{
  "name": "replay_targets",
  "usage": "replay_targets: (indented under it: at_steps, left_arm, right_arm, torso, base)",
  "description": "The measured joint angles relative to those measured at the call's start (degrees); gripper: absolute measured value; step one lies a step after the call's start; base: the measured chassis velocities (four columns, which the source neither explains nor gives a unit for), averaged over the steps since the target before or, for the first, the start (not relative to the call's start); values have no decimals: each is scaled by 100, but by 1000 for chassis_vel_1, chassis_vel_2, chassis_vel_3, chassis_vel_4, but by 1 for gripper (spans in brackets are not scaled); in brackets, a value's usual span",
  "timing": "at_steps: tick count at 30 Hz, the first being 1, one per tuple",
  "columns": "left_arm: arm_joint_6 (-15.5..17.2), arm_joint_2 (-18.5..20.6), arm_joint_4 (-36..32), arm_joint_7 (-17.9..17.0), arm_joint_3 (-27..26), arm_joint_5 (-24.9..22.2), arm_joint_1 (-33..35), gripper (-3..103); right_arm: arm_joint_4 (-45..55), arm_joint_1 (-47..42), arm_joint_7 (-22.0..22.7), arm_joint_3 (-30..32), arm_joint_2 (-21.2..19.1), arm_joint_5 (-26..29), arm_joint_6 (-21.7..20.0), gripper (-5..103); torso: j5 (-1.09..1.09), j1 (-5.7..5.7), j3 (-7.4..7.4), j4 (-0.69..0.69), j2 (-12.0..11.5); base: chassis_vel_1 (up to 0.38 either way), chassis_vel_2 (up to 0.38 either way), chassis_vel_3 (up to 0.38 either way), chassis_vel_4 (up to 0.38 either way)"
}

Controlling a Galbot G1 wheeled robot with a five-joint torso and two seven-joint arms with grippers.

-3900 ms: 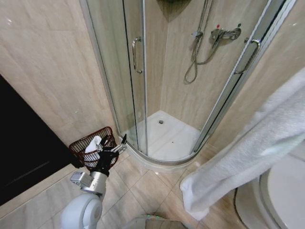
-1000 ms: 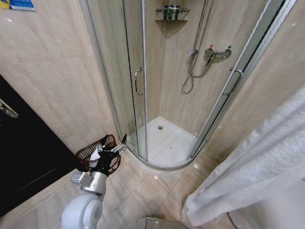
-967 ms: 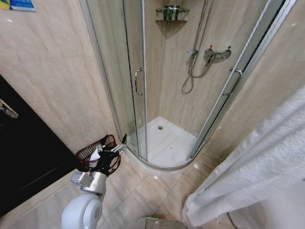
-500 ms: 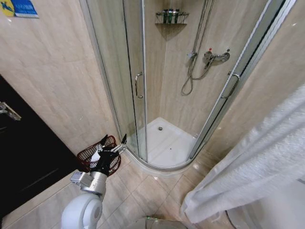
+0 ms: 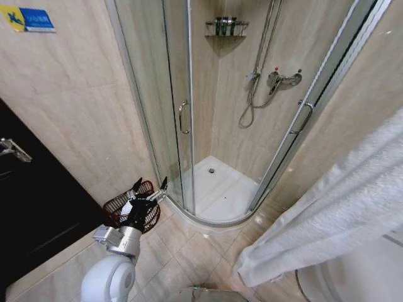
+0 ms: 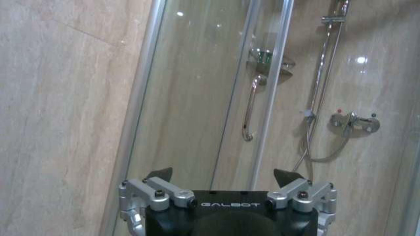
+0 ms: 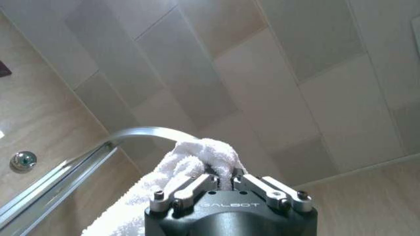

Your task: Discard the used towel into the hamper.

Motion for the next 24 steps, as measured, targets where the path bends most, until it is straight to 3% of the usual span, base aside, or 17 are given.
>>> replay_targets:
  at_steps: [24]
  left_arm:
    - [0,0,0,0,0,0,0,100]
  right_arm:
    - [89,-134,40,92,113,175,26,8]
  torso:
    - [0,344,412,0,755]
  base:
    - [0,0,0,0]
